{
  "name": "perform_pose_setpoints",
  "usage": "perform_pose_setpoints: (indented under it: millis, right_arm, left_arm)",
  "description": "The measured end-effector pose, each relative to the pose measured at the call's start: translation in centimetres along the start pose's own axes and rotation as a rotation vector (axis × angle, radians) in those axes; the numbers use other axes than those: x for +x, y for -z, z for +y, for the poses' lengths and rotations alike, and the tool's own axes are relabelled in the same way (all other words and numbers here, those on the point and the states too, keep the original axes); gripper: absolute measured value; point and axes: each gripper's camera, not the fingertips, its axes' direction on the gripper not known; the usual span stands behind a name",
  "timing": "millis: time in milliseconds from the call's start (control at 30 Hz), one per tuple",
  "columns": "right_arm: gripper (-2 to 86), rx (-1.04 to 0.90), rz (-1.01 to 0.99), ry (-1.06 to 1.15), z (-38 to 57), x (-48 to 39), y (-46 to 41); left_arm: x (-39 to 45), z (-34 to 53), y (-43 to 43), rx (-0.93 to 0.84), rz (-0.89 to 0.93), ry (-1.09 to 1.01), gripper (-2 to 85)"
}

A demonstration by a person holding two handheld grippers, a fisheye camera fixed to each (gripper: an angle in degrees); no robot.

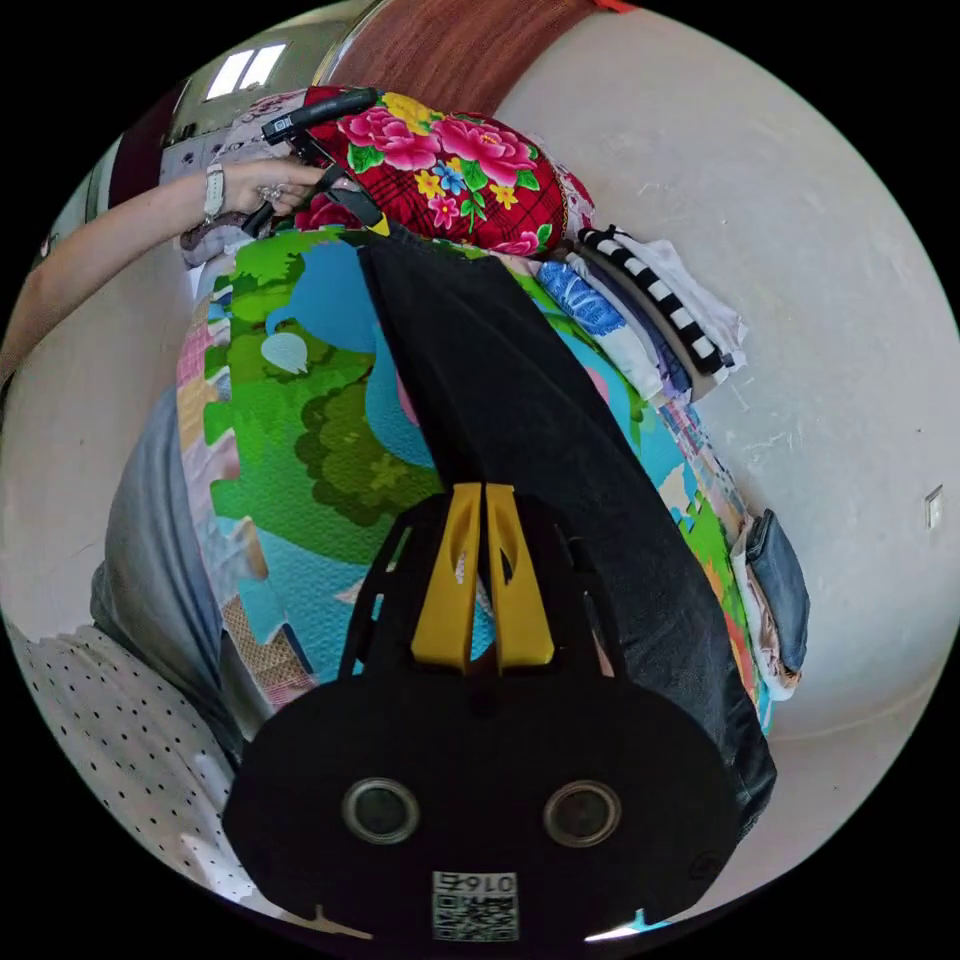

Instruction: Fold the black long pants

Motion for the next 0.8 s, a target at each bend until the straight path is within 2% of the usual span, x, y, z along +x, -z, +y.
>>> perform_pose_setpoints:
  millis: [67, 167, 233, 267, 333, 400, 467, 533, 600, 700, 800]
  right_arm:
    - [-0.1, -0.046, -0.049, 0.014, 0.5, -0.6, -1.1]
    - [0.6, -0.046, -0.024, 0.001, 1.2, -1.4, -1.5]
    - [1.9, -0.055, 0.007, 0.016, 1.7, -1.8, -1.4]
    - [2.3, -0.058, 0.008, 0.014, 1.9, -1.8, -1.3]
    - [5.6, -0.012, -0.024, -0.012, 3.0, -1.5, 0.3]
    - [5.0, 0.080, -0.072, -0.069, 4.4, -0.7, 1.9]
    - [2.7, 0.097, -0.129, -0.131, 5.6, 0.2, 2.1]
    - [0.6, 0.013, -0.126, -0.212, 6.7, 1.0, 0.3]
    - [0.2, -0.047, -0.148, -0.194, 7.3, 1.0, -1.0]
    - [0.4, 0.139, -0.149, -0.286, 10.8, 2.8, 2.4]
    - [2.1, 0.319, -0.043, -0.431, 17.8, 5.0, 7.2]
  left_arm:
    - [-0.8, 1.3, -0.6, 0.050, 0.063, 0.039, 4.3]
    - [-1.5, 2.0, -1.8, 0.020, 0.100, 0.104, 7.2]
    - [-1.6, 2.5, -2.0, 0.016, 0.119, 0.150, 6.9]
    - [-1.3, 3.0, -1.7, 0.041, 0.119, 0.181, 4.2]
    - [-0.3, 4.4, -0.5, 0.109, 0.014, 0.255, 1.4]
    - [1.4, 5.8, 0.5, 0.175, -0.090, 0.269, 0.1]
    - [5.3, 7.4, 0.4, 0.245, -0.047, 0.187, -0.7]
    - [9.2, 8.1, -1.1, 0.241, 0.042, 0.099, -0.8]
    - [14.0, 9.0, -3.1, 0.236, 0.130, 0.019, -0.8]
    - [23.9, 10.6, -7.2, 0.192, 0.316, -0.180, -0.4]
    - [35.8, 12.9, -11.9, 0.087, 0.467, -0.421, 1.6]
